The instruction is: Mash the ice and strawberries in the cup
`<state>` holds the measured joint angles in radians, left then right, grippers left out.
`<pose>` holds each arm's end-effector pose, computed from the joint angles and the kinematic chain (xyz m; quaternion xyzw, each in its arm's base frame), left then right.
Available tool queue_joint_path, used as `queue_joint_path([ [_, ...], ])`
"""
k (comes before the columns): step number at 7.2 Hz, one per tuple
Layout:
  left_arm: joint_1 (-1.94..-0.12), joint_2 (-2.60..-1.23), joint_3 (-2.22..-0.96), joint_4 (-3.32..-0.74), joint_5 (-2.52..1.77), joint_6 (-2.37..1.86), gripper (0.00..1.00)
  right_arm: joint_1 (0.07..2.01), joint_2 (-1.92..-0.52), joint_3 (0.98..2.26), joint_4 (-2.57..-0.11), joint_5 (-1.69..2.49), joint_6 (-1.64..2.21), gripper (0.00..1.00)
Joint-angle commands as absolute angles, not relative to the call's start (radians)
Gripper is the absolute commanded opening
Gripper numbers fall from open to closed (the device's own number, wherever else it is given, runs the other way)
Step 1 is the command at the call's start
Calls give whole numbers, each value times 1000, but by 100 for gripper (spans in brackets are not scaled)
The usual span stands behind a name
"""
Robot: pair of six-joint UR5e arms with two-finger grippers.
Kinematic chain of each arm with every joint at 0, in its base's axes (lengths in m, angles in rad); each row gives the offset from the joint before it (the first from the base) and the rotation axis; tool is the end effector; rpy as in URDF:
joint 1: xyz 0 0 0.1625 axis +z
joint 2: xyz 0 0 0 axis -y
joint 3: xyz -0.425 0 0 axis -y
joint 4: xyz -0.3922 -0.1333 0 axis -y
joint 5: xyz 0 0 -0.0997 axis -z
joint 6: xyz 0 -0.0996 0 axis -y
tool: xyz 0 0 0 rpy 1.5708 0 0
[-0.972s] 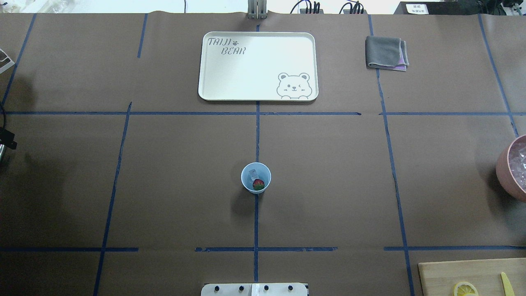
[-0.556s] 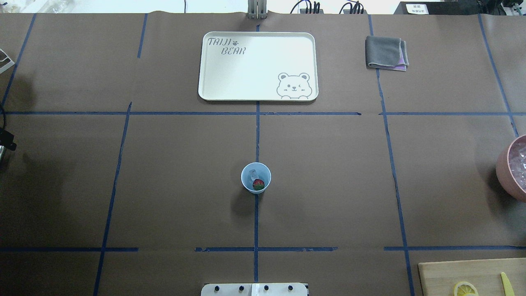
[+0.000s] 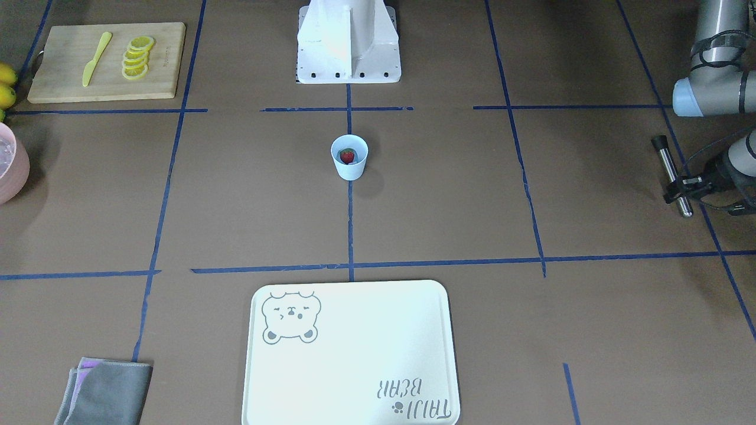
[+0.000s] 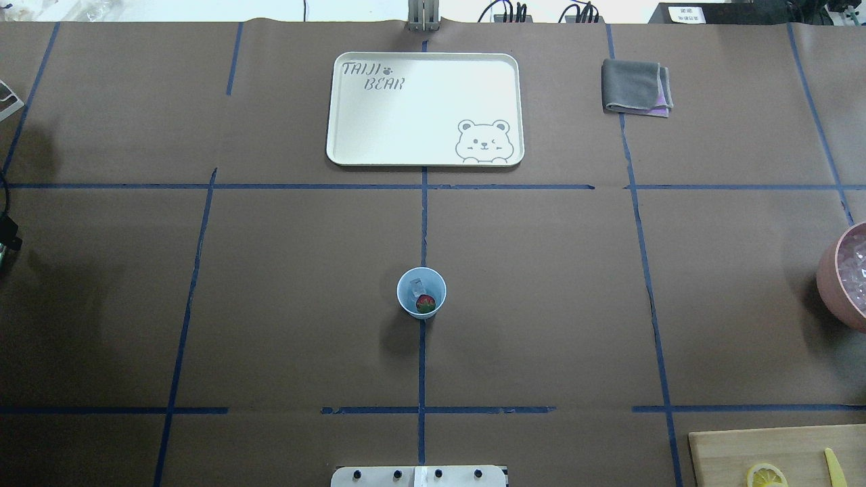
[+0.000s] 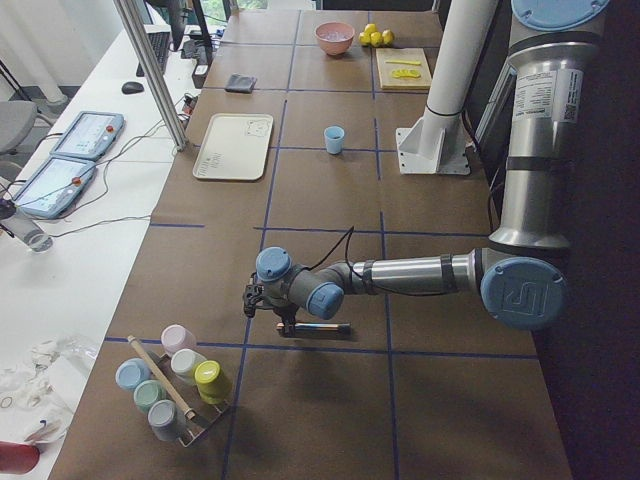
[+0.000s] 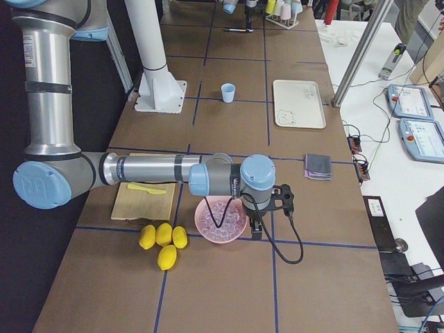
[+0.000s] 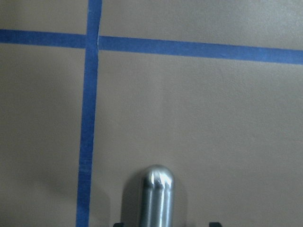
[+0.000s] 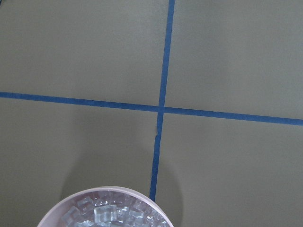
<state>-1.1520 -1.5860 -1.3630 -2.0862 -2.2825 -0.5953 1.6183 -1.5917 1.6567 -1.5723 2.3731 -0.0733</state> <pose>0.1450 -0.4936 0.7024 -0.0353 0.3737 -0.0258 0.9265 0.0847 -0.4829 0.6247 0.0527 -0.3878 -0.0243 0.9199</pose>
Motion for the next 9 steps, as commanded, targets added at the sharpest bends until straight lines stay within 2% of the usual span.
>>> queue_joint_path([
  [1, -1152, -1577, -1364, -2088, -2283, -594, 47, 1618, -1591, 1657, -1572, 2373, -74, 99],
  [3, -1152, -1574, -1367, -2089, -2281, -595, 31, 1618, -1589, 1657, -1572, 2373, -74, 99],
  [4, -1152, -1575, -1367, -2089, -2281, -591, 26, 1618, -1589, 1657, -1572, 2373, -72, 99],
  [6, -1154, -1574, -1405, -2085, -2281, -592, 7, 1618, -1589, 1657, -1572, 2373, -72, 99],
  [8, -1157, -1566, -1495, -2074, -2283, -592, 0, 1618, -1589, 1657, -1572, 2373, -71, 99],
  [9, -1157, -1566, -1546, -2074, -2276, -592, 0, 1618, -1589, 1654, -1572, 2373, -71, 99],
])
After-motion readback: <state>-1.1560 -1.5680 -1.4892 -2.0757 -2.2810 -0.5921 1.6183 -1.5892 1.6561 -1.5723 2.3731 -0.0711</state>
